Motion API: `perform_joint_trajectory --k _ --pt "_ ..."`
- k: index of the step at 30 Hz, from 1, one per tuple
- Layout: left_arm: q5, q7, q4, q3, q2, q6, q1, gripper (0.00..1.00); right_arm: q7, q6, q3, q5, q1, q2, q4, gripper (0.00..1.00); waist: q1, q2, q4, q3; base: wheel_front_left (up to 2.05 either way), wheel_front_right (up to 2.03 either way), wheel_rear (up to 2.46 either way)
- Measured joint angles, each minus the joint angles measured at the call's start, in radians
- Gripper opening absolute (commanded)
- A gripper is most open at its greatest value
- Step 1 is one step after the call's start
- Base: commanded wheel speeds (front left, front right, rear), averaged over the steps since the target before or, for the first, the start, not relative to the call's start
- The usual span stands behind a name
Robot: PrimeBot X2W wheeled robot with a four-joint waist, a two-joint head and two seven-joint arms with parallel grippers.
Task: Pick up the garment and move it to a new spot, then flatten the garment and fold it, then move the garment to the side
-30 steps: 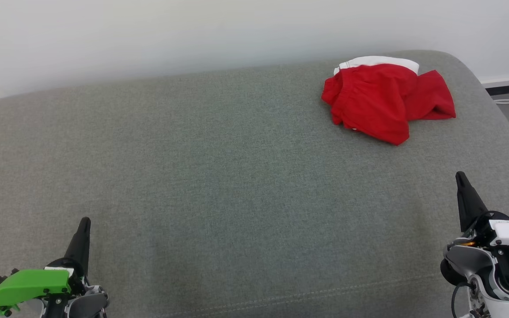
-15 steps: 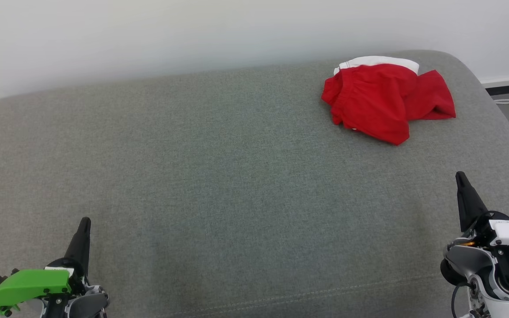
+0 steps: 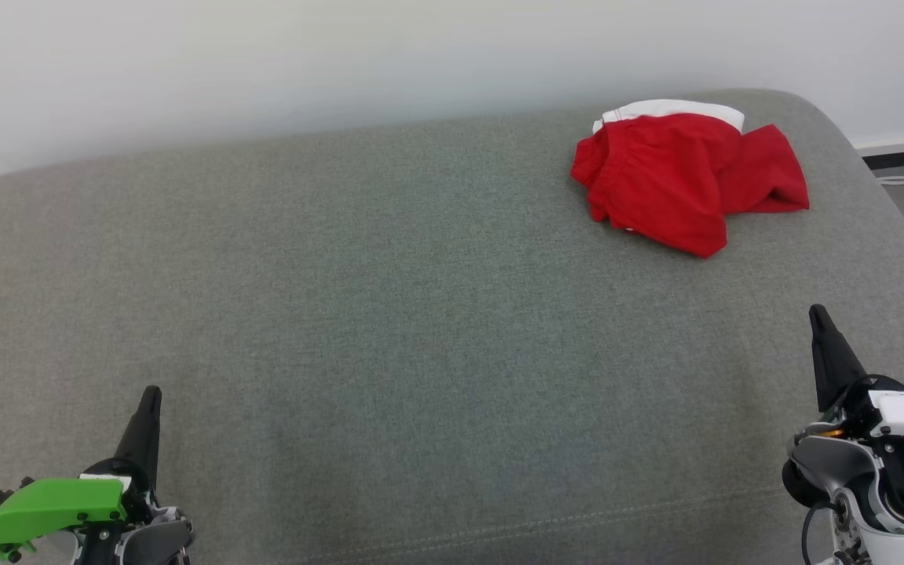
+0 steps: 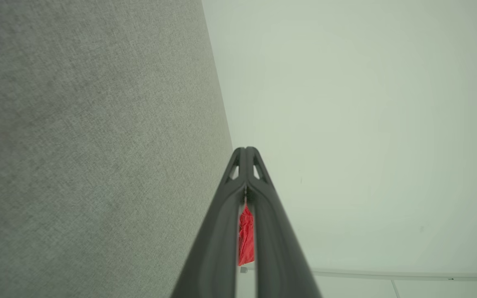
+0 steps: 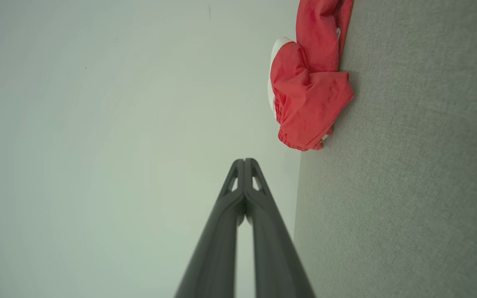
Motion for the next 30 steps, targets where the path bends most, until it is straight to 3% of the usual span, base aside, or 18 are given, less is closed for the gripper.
perform_joint_trajectory --k 30 --pt "0.0 0.0 -0.001 0.002 -0.001 0.0 0.0 0.0 0.0 0.0 0.0 0.0 0.0 0.0 0.0 0.0 -0.0001 0.0 0.0 0.0 0.0 0.0 0.0"
